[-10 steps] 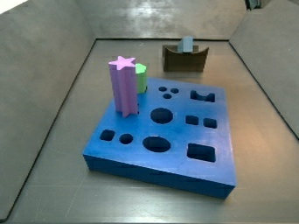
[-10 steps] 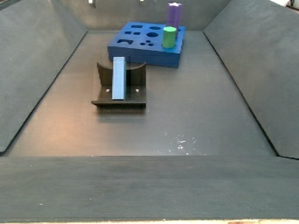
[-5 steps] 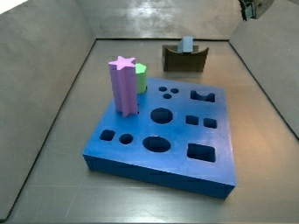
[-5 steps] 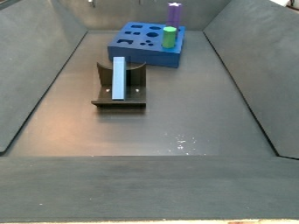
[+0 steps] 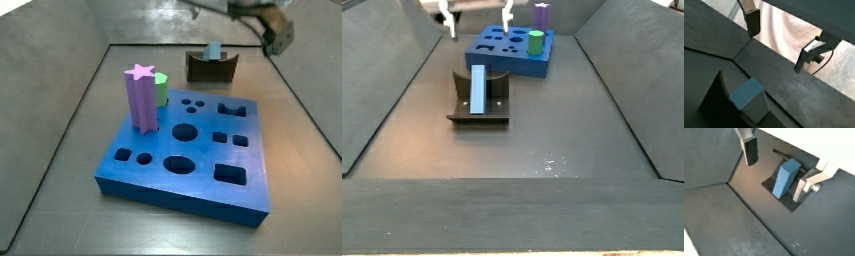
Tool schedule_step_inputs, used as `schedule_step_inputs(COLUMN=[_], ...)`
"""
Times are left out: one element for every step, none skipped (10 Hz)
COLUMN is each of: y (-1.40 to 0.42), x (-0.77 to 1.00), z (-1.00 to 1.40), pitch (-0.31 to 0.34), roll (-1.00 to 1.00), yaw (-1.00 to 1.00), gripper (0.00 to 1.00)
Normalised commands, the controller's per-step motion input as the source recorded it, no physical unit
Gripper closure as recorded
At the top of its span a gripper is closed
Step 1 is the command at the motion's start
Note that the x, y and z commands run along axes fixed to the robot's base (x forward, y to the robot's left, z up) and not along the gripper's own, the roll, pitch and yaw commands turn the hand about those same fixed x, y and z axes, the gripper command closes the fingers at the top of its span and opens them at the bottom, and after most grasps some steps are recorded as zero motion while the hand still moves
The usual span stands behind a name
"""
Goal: Pick up the rectangle object. Move up. Place the rectangle object on the fixture. Regrasp the rectangle object. Move to above the board. Insert the rectangle object.
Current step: Regrasp the rectangle object, then move to above the board.
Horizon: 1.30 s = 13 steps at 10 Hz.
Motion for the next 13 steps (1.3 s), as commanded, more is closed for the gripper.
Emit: schedule_step_inputs(y=[0.05,0.05,0.04,0.04,0.02,0.02,0.02,0.01,0.01,0.00,0.00,0.00,0.00], x=[0.08,0.10,0.11,0.11,0.11,0.10,0.08,0.08,0.08,0.03,0.00,-0.05,-0.05], z=[-1.00,-1.00,-1.00,-1.00,-0.87,-0.77,-0.57,-0.43,-0.29,-0.18,-0.83,1.00,1.00], pitch=[-0.157,-0.162,-0.147,-0.138,-0.109,-0.093,-0.066,-0.042,-0.020,0.010,0.000,-0.444,-0.444], roll=[0.10,0.10,0.11,0.12,0.11,0.10,0.09,0.10,0.10,0.08,0.00,0.32,0.32], yaw=[0.09,0.06,0.02,0.00,-0.03,-0.03,-0.03,-0.03,-0.03,-0.02,0.00,0.26,0.22], gripper=[0.00,0.00,0.00,0.00,0.00,0.00,0.00,0.00,0.00,0.00,1.00,1.00,1.00])
